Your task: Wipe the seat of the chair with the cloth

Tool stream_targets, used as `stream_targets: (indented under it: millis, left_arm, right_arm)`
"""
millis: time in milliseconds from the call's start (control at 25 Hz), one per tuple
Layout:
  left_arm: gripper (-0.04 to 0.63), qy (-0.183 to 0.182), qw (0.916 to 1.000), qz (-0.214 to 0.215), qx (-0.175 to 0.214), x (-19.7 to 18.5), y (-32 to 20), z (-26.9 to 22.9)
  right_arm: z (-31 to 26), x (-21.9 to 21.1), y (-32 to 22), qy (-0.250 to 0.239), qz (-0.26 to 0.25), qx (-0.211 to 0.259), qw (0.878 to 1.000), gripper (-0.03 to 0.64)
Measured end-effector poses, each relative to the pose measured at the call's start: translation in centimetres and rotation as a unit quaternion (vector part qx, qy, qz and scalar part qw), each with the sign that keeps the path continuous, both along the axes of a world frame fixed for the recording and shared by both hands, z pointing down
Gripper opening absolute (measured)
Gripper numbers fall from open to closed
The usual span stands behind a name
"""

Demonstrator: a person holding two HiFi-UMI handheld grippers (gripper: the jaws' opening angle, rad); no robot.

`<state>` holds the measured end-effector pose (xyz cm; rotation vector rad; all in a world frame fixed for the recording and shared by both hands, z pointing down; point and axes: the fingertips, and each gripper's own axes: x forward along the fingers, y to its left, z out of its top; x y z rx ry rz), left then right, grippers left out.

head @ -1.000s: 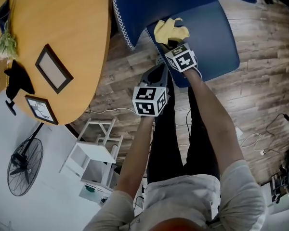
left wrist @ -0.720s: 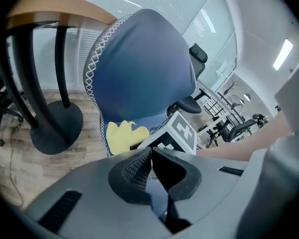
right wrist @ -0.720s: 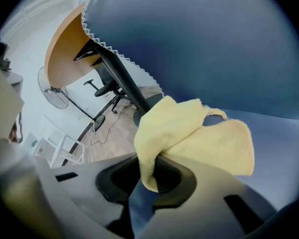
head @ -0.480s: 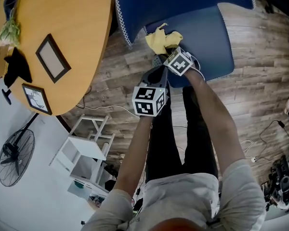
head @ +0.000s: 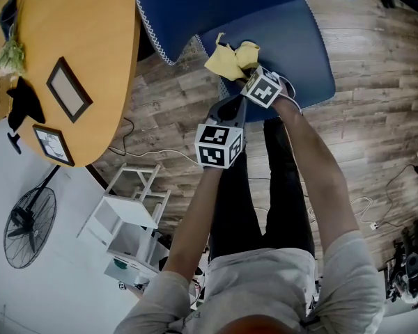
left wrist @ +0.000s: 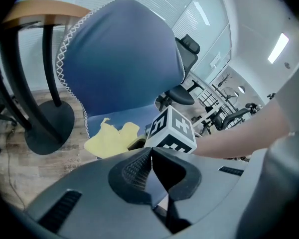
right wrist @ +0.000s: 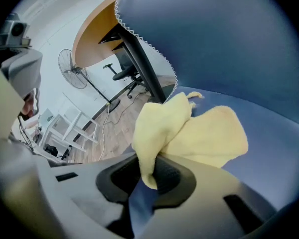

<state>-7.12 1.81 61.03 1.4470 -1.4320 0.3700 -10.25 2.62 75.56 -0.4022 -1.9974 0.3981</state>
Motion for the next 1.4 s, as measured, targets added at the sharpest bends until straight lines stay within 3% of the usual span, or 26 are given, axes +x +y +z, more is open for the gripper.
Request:
stream_targets:
  millis: [200,480,720,1400]
  left_arm:
    - [0.028,0.003,0.9998,0.021,-0.007,2.5,-0.9,0.4]
    - [0.028,0.003,0.9994,0.034,0.003,5.2,-3.2,0.6]
    - [0.028,-0.003,0.9990,0.045,0.000,6.7,-3.9,0.9]
    - [0.028,-0.004,0.9985,0.055,0.002,10.7,-4.8,1.1]
  right_arm:
    - [0.3,2.4,-1.6,-0.004,-0.040,0.031,0.999,0.072]
    - [0.2,5.2,-3.9,-0.006,-0.043,0.030,0.999,0.071]
    - [0.5,7.4,-5.2,-0.011,-0.085,0.048,0.995,0.071]
    - [1.6,16.3,-13.4,0.016,-0.061,0.103,0.993,0.071]
